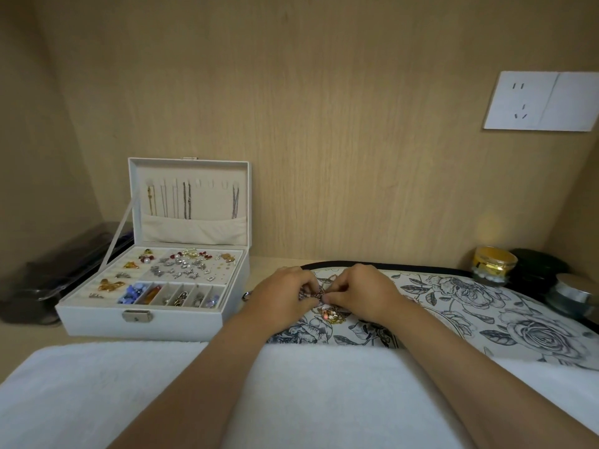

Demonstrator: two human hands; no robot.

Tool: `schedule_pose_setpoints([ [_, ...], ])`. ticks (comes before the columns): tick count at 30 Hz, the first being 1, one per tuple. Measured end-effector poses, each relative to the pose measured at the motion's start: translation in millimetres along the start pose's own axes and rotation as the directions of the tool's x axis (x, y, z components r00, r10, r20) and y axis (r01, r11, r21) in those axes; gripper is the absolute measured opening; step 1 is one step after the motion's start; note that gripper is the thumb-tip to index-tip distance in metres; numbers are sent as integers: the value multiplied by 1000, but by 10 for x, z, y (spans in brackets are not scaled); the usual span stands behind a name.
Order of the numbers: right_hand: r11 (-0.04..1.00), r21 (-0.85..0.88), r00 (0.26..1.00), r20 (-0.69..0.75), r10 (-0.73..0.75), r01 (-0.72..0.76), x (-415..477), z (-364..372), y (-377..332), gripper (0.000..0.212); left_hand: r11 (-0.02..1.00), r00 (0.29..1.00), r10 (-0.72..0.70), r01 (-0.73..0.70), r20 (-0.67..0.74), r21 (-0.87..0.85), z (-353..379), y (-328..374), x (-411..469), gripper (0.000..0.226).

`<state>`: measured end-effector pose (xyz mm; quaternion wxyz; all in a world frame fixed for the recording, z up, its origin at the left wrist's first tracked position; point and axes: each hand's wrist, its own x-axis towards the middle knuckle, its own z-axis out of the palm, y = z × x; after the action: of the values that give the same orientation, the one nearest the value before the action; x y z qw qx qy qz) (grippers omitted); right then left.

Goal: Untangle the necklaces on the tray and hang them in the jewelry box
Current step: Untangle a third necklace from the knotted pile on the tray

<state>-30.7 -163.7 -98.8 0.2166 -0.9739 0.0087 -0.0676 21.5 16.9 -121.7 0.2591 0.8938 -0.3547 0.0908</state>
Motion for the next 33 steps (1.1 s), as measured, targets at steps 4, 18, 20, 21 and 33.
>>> schedule_pose_setpoints([
  [4, 997, 74, 1000, 24, -12, 11, 41, -2, -6, 9, 998, 995, -55, 57, 81, -23, -13, 17, 0, 34],
  [18, 625, 778, 998, 32, 46, -54, 53, -60, -27, 14, 982, 982, -169, 161, -82, -101, 20, 129, 19, 14],
  [20, 620, 782, 997, 19, 79, -64, 59, -84, -22, 12, 951, 963, -247, 220, -106, -216, -24, 130, 16, 16],
  [21, 632, 772, 996, 12, 88, -65, 61, -91, -21, 10, 937, 948, -290, 253, -130, -241, -56, 137, 11, 18],
  [33, 805, 591, 943, -237, 235, -52, 74, -165, 47, 21, 970, 919, -217, 240, -328, 30, -175, 125, -20, 17],
])
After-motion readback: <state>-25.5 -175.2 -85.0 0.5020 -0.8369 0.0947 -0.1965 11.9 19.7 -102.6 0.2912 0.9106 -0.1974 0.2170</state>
